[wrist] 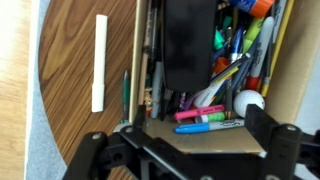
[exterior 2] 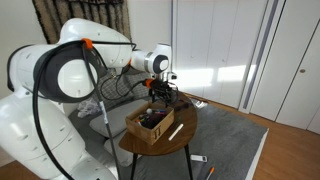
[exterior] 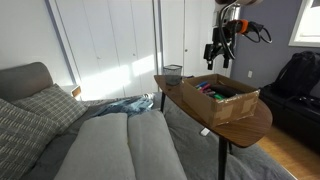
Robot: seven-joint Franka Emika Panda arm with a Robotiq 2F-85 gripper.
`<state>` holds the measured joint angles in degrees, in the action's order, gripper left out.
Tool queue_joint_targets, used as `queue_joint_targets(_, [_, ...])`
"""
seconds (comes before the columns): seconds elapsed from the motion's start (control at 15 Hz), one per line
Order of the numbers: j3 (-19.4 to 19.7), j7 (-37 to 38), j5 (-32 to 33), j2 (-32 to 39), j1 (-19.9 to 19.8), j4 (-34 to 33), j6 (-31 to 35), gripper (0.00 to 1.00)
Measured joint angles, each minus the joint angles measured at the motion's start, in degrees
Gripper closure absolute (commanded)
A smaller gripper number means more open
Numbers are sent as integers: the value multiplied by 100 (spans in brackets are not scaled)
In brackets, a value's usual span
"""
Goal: Pick up the white ball from the cardboard box and put it in the gray pen holder
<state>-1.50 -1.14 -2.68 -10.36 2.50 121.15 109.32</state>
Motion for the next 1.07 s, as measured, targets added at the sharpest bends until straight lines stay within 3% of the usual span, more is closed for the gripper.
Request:
queue_joint_targets(0.2, [-191, 469, -1, 23, 44, 244, 199, 0])
queue_joint_targets(0.4, [-193, 242, -1, 113, 48, 489, 798, 0])
queue_joint_targets(0.87, [-221, 213, -48, 314, 94, 425, 829, 0])
queue_joint_targets(1.07, [-242, 214, -60, 467, 147, 422, 999, 6])
